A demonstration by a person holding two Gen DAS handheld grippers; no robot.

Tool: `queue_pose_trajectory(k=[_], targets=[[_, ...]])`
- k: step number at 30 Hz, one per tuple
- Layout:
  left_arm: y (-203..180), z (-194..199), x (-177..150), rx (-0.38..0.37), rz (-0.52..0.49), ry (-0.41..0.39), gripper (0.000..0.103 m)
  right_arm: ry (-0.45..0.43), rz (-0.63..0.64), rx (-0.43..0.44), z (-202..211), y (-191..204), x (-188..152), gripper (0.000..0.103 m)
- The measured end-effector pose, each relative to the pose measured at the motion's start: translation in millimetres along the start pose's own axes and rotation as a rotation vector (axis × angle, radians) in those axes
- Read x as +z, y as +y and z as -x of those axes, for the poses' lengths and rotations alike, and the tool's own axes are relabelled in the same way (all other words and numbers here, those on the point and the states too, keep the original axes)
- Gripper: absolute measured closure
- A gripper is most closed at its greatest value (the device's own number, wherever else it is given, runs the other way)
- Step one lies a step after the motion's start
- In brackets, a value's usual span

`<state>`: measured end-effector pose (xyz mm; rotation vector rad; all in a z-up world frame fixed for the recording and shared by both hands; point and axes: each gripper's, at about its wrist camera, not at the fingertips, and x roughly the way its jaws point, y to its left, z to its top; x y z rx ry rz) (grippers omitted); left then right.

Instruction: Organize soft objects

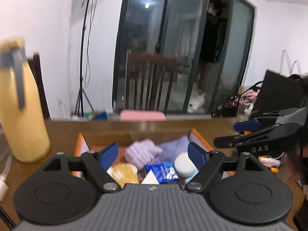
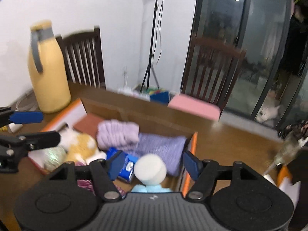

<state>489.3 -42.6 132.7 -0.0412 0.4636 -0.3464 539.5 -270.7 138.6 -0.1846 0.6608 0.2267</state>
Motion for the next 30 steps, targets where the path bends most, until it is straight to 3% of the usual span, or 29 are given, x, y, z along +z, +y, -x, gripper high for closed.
queue_pose_trajectory(k=[2,5,8,12,15,19,24,30], targets=[[-5.7,32.0,8.3,0.01,-0.024,-0.043,0.018,-0.052,-0.008,-0.019,34.9,0.7,2.7,0.033],[-14.5,72.7,12.8,0.031,-0.063,-0.099,0.015,-0.14,-0.028,-0.043,86.8,3.4,-1.8,0.02],[-22.5,110.3,7.1,0.054,-0.101,-0.147,0.006,-0.194,-0.026,-0.046,126.3,10.7,-12.1,0.019],[-26.5,143.6,-9.7,0.059,-0.087,-0.137,0.004,-0.285,-0.028,-0.065,176.2,21.8,-38.0,0.013],[-35.0,170.3,-33.1,0.11,-0.099,-0.172,0.001,-0.367,-0.063,-0.075,206.2,27.3,-68.7,0.011],[-43.7,208.1,-73.6,0.115,-0.08,-0.192,0.0,-0.43,-0.098,-0.086,231.7,41.2,-124.6,0.01],[-55.7,268.7,-144.5,0.133,-0.077,-0.292,0.0,-0.431,-0.081,-0.047,261.8,78.3,-205.8,0.007],[-69.3,315.5,-212.1,0.197,-0.124,-0.304,0.0,-0.388,-0.096,0.039,285.6,129.8,-279.7,0.007]])
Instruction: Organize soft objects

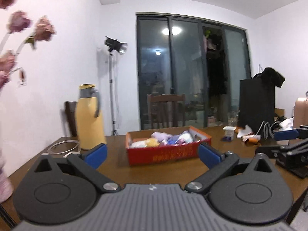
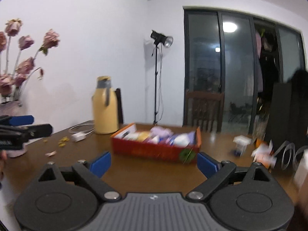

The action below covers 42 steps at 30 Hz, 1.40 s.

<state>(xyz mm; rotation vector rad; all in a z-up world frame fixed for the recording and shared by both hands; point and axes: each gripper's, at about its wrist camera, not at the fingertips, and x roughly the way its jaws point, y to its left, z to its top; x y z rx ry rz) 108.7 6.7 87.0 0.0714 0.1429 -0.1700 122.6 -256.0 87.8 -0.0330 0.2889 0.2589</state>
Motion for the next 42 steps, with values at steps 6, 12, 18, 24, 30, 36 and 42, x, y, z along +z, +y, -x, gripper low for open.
queue_pose_trajectory(k=[6,12,18,24,30,36,42], targets=[[-14.7,57.0,-41.4,0.057,-0.006,-0.019,0.0,-0.038,0.041,-0.071,46.3,33.5,-37.3,0.005],[-22.7,88.4,-61.6,0.037,0.007,-0.018,0.0,-0.044,0.015,-0.08,85.1,53.5,-74.2,0.002],[-19.8,84.2,-60.2,0.047,0.049,-0.006,0.0,-0.013,0.02,-0.046,78.6,60.6,-76.8,0.001],[-15.7,82.9,-59.6,0.053,0.052,-0.006,0.0,-0.002,0.01,-0.048,75.8,57.7,-75.2,0.001],[-16.6,84.8,-58.4,0.058,0.052,-0.011,0.0,-0.021,-0.002,-0.055,77.5,56.5,-72.1,0.001],[-17.4,85.8,-57.3,0.056,0.048,-0.012,0.0,-0.023,0.001,-0.057,76.8,57.0,-72.4,0.001],[-18.9,87.3,-56.6,0.052,0.045,-0.016,0.0,-0.019,-0.001,-0.063,75.9,56.2,-74.3,0.001]])
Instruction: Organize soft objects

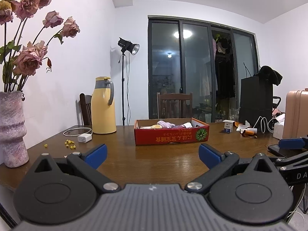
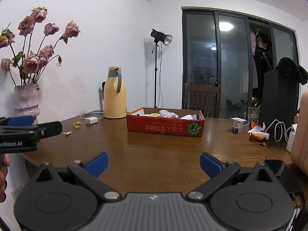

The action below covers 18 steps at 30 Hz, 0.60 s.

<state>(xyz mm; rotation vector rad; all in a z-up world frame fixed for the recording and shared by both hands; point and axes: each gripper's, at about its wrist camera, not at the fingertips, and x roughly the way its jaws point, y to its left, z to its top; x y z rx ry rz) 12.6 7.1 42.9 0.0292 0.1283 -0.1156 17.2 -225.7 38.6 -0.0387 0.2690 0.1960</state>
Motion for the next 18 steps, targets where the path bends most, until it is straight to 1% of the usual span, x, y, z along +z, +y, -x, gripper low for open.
queue_pose_trajectory(k=[18], targets=[[0.7,-0.2,-0.2,0.001,0.004,-0.002,0.0,0.0,-0.019,-0.012,-1.1,-3.4,0.3,0.001]])
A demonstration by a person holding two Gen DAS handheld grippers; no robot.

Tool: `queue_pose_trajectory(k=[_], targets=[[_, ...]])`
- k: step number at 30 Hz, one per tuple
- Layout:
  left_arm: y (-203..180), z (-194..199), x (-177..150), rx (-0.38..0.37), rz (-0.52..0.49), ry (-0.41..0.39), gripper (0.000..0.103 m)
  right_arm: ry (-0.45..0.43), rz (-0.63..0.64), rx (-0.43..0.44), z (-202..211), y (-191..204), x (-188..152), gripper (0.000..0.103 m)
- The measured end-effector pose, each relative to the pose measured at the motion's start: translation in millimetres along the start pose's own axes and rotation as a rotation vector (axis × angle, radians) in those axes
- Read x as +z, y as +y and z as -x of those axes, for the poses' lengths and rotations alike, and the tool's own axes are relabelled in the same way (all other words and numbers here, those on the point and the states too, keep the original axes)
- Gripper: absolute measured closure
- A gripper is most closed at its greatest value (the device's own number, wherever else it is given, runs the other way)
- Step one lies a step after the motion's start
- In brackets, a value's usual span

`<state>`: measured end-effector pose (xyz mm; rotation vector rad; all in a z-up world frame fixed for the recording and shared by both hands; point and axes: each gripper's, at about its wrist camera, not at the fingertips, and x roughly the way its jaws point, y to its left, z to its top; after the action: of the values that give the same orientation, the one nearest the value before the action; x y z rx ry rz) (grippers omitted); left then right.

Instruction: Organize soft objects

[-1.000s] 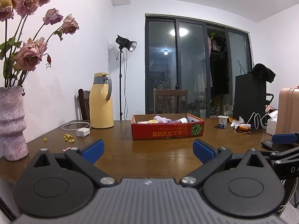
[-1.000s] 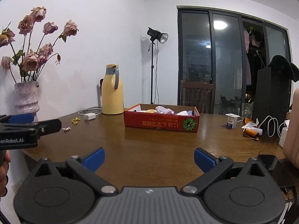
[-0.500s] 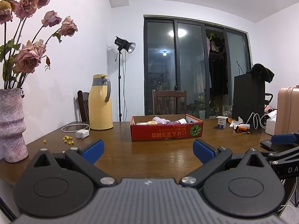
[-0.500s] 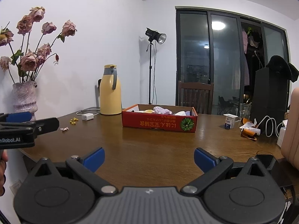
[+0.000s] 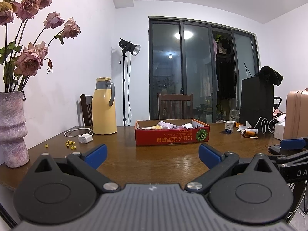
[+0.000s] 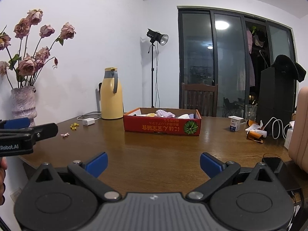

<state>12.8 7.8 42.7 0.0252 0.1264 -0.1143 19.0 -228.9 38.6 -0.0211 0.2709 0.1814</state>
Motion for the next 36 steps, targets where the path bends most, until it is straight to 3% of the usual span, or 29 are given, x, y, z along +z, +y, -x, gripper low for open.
queue_pose_trajectory(k=[36], targets=[[0.4,0.2,1.2,0.0,-0.012,-0.003,0.0,0.003,0.013,0.002,-0.1,1.2,-2.3,0.001]])
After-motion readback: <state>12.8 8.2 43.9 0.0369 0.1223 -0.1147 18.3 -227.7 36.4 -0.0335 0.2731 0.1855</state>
